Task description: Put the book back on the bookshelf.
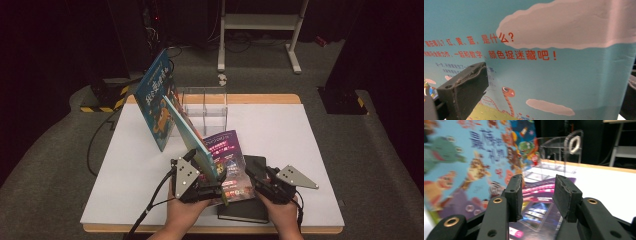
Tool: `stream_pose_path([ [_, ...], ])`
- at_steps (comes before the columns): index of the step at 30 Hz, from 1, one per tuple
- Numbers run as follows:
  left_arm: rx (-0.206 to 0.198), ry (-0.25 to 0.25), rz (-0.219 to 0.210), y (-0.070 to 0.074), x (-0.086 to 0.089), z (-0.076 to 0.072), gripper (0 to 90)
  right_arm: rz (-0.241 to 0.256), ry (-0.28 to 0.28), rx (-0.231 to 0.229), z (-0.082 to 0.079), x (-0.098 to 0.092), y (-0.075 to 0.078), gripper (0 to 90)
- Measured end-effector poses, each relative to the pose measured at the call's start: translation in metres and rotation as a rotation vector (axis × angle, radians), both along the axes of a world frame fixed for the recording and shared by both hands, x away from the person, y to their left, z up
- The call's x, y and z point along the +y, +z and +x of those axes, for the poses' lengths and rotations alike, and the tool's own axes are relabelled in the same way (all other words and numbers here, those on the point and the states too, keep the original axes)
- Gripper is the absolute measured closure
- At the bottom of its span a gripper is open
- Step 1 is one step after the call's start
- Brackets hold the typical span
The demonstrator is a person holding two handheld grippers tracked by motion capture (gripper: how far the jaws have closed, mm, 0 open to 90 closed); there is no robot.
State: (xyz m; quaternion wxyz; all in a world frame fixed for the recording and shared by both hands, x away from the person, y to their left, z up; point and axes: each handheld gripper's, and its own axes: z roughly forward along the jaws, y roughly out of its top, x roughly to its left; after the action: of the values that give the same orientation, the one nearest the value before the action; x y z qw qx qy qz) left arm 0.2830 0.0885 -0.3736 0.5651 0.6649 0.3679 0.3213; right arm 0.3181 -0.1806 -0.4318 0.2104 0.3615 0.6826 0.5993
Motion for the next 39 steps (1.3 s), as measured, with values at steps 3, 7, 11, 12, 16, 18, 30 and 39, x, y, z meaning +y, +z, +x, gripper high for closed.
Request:
stream_pose_path([
  [3, 0.002, -0.002, 0.009, 0.000, 0.002, -0.001, 0.0, 0.017, -0.014, -0.003, 0.001, -0.005, -0.003, 57.7],
  [7, 0.006, -0.003, 0.015, 0.000, 0.006, -0.002, 0.0, 0.038, -0.021, 0.011, 0.000, -0.010, -0.011, 57.9],
  [11, 0.018, -0.006, 0.027, 0.000, 0.010, -0.002, 0.0, 0.039, -0.023, 0.027, -0.001, -0.012, -0.016, 57.9],
  [12, 0.020, -0.009, 0.033, 0.000, 0.012, -0.002, 0.0, 0.040, -0.025, 0.031, -0.002, -0.013, -0.016, 58.0],
  [16, 0.027, -0.018, 0.035, 0.000, 0.019, -0.002, 0.4, 0.033, -0.034, 0.030, -0.002, -0.015, -0.018, 58.1],
  [18, 0.027, -0.020, 0.037, -0.001, 0.022, -0.002, 1.3, 0.036, -0.039, 0.032, -0.002, -0.016, -0.018, 58.2],
  [30, 0.030, -0.054, 0.046, -0.005, 0.040, -0.006, 5.9, 0.035, -0.039, 0.045, -0.001, -0.015, -0.021, 58.6],
  [39, 0.025, -0.059, 0.045, -0.007, 0.045, -0.008, 7.8, 0.039, -0.036, 0.049, -0.001, -0.014, -0.022, 58.9],
])
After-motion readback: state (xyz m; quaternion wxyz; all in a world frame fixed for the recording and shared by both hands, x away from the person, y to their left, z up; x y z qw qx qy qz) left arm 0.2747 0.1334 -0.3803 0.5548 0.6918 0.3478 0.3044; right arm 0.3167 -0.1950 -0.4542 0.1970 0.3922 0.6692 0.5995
